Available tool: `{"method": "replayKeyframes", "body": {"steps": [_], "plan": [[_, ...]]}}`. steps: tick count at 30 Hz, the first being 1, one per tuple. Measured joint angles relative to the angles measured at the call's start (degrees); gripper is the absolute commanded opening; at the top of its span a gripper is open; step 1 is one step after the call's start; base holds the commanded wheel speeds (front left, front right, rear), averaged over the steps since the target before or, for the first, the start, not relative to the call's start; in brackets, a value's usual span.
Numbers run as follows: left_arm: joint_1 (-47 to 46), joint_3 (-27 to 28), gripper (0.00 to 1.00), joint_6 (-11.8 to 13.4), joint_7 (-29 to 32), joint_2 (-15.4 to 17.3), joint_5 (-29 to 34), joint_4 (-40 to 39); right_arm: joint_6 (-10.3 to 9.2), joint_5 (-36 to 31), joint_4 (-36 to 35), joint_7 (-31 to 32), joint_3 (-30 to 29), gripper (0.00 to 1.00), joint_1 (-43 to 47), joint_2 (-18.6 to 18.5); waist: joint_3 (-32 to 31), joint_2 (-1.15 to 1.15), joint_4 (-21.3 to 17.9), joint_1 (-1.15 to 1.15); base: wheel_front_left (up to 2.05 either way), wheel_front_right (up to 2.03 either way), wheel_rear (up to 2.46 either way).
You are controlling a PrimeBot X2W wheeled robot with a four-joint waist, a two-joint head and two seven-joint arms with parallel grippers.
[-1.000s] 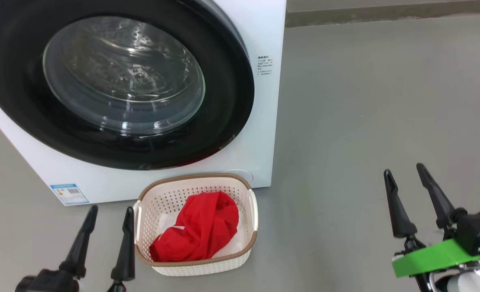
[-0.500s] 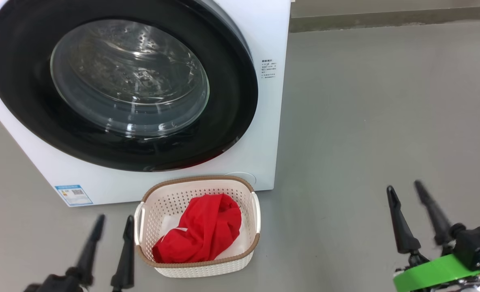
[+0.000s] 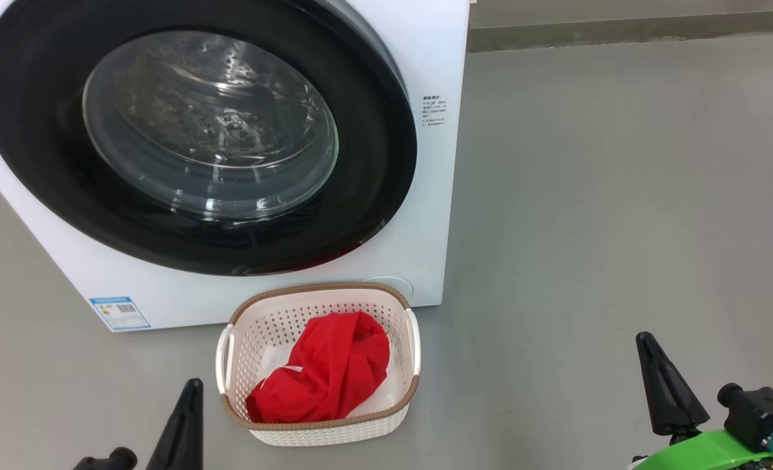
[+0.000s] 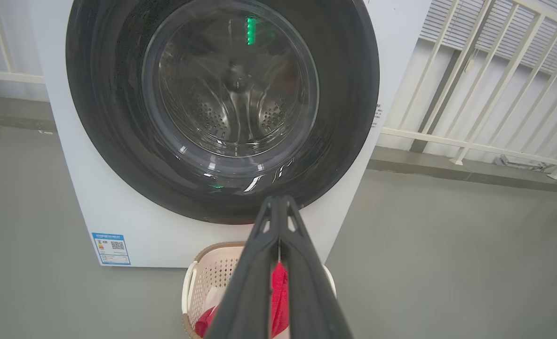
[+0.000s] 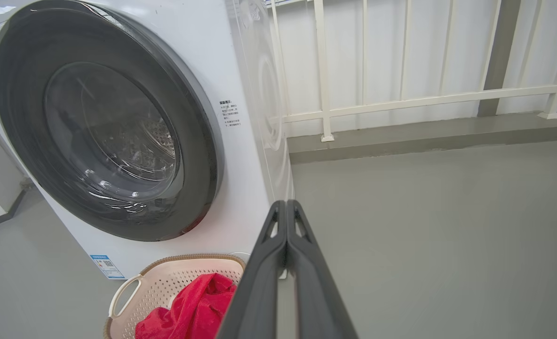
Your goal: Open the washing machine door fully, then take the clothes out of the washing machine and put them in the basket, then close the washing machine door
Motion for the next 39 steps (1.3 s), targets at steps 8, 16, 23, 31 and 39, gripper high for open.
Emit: {"method": "replayKeyframes", "body": {"steps": [8, 16, 23, 31, 39], "plan": [[-0.04, 0.14, 0.00, 0.00, 1.41, 0.01, -5.06, 0.55, 0.00, 5.57, 0.37, 1.30, -0.13, 0.00, -0.15, 0.00, 0.14, 0.00, 0.11, 0.00, 0.00, 0.00, 0.00], [-0.23, 0.26, 0.00, 0.00, 2.45, 0.02, -9.85, 1.01, 0.00, 9.98, 0.70, 2.48, -0.32, 0.00, -0.38, 0.00, 0.20, 0.00, 0.21, -0.01, 0.00, 0.00, 0.00], [-0.66, 0.41, 0.00, 0.00, 3.60, 0.02, -14.36, 1.49, 0.00, 14.13, 1.13, 3.54, -0.51, 0.00, -0.61, 0.00, 0.25, 0.00, 0.31, -0.01, 0.00, 0.00, 0.00], [-1.40, 0.60, 0.00, 0.00, 4.90, 0.04, -19.39, 1.96, 0.00, 19.34, 1.43, 4.89, -0.75, 0.00, -1.05, 0.01, 0.32, 0.00, 0.42, -0.01, 0.00, 0.00, 0.00], [-1.67, 0.82, 0.00, 0.00, 6.15, 0.05, -24.83, 2.42, 0.00, 24.39, 1.78, 6.08, -1.13, 0.00, -1.87, 0.03, 0.38, 0.00, 0.53, -0.01, 0.00, 0.00, 0.00]]}}
